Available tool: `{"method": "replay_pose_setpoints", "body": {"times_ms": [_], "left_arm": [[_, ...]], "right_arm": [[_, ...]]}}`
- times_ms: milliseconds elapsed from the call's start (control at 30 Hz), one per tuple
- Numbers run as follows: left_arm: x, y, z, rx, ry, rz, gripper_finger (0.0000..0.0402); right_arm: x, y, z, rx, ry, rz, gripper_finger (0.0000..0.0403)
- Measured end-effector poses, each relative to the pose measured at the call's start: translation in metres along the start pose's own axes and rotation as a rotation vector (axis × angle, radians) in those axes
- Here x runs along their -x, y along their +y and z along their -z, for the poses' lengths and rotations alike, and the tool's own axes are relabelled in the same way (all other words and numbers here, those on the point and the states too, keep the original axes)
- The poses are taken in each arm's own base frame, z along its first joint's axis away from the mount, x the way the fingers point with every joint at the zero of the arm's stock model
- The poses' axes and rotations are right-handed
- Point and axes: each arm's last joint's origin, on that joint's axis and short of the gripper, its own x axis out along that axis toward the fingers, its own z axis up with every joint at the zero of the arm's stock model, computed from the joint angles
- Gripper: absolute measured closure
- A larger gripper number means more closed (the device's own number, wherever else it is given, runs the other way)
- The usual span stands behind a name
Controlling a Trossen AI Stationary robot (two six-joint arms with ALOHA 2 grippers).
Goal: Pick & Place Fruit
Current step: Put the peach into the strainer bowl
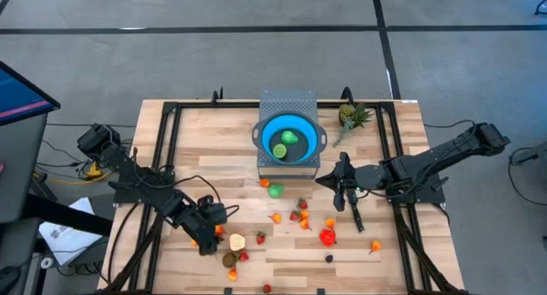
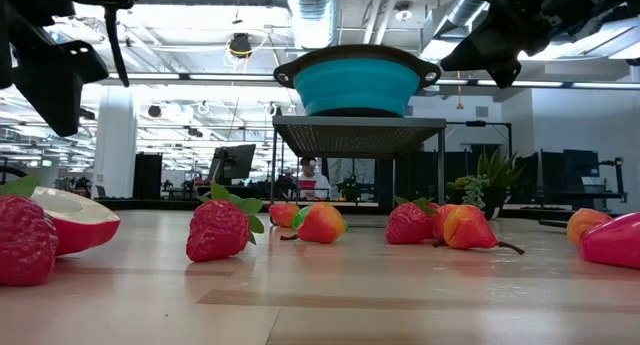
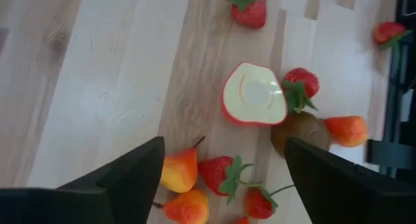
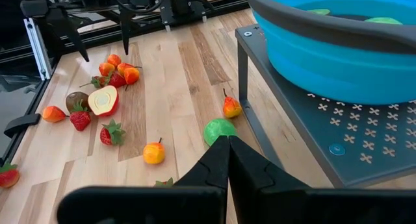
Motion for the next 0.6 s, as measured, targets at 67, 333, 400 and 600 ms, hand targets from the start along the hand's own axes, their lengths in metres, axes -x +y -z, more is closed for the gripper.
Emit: {"method": "replay_pose_setpoints", "body": {"times_ms": [67,333,400,600], "left_arm": [[0.0,0.002,0.002,-0.007,0.013,-0.023,0.0097],[-0.009,0.014,0.013,-0.024,0.029,-0.098,0.0108],[-0.014,0.018,0.019,-0.029,0.041,-0.112,0.0108],[-0.022,0.028,0.03,-0.037,0.062,-0.136,0.0108]], "right_arm": [[0.0,0.0,0.0,0.0,0.0,0.0,0.0403],[0.0,0.0,0.0,0.001,0.001,0.0,0.0403],[0.0,0.0,0.001,0.003,0.005,0.002,0.0403],[0.0,-0.001,0.002,0.01,0.02,0.008,0.0403]]}}
